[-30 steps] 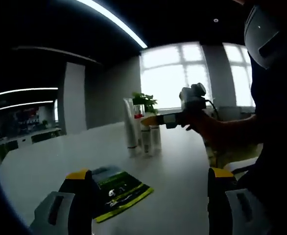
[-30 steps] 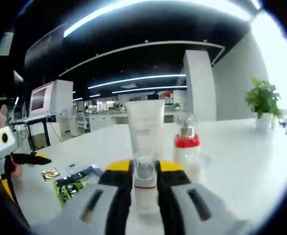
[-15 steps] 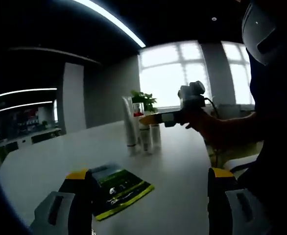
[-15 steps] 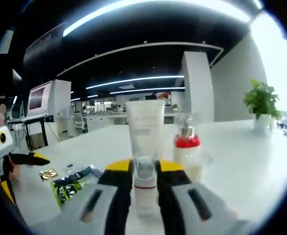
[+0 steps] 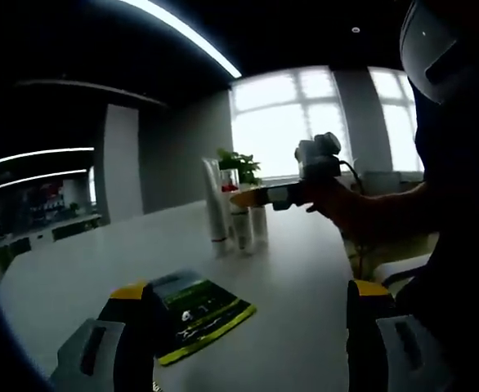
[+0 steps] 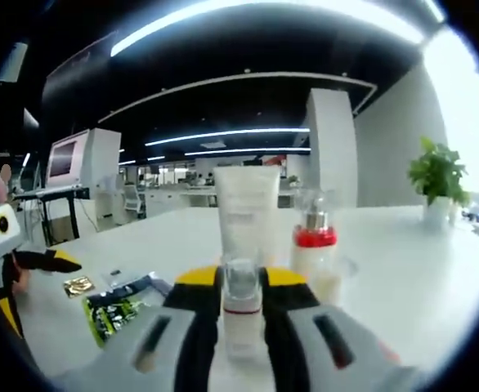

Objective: Arrange the skincare products in the storage area until every visible bottle or jar stands upright without overlapping.

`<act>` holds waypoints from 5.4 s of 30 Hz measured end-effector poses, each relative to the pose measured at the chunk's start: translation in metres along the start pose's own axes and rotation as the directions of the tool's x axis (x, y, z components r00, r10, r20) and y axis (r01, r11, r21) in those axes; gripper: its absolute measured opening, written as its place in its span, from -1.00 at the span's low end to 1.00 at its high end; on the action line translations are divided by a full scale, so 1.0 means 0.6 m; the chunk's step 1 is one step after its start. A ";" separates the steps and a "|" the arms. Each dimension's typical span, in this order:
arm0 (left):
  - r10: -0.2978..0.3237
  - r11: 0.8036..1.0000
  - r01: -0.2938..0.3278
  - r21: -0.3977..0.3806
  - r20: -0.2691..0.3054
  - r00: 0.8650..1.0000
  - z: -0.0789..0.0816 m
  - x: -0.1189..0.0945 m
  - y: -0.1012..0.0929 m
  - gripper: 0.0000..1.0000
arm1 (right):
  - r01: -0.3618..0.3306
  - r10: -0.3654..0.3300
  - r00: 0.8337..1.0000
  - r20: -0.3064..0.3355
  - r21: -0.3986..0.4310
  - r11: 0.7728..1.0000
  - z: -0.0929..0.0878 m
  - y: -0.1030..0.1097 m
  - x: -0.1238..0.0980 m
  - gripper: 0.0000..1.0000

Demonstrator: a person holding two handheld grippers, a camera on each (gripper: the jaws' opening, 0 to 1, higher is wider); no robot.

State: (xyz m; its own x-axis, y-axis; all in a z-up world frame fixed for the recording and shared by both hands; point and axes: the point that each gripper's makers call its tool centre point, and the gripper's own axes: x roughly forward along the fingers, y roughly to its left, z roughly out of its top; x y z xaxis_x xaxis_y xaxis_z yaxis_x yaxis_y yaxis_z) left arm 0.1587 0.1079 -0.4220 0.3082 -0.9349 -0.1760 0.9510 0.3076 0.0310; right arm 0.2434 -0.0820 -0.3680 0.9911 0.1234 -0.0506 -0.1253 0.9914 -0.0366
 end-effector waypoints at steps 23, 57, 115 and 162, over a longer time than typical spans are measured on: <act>0.000 1.000 0.000 0.001 0.030 1.000 0.011 -0.006 0.002 0.99 | 0.083 -0.083 0.996 -0.019 0.004 0.997 -0.004 -0.001 -0.011 -0.61; -0.010 1.000 0.010 0.017 0.015 1.000 0.000 -0.031 0.006 0.99 | 0.132 -0.131 0.990 -0.059 0.006 0.991 -0.031 0.020 -0.019 -0.43; -0.034 0.999 0.034 -0.026 0.002 0.999 -0.005 -0.033 -0.001 0.95 | 0.099 -0.104 0.967 -0.235 -0.033 0.995 -0.137 0.023 -0.018 -0.59; -0.052 0.999 0.052 -0.005 -0.010 0.999 0.014 -0.014 -0.004 0.88 | 0.094 -0.088 0.972 -0.219 0.016 0.995 -0.149 0.023 -0.047 -0.64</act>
State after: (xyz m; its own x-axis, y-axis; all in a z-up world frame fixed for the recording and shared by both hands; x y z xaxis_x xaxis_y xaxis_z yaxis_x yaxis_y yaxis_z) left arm 0.1539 0.1133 -0.4123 0.2578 -0.9478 -0.1876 0.9656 0.2594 0.0164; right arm 0.2095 -0.0757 -0.4561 0.9642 0.0232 -0.2641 -0.0310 0.9992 -0.0254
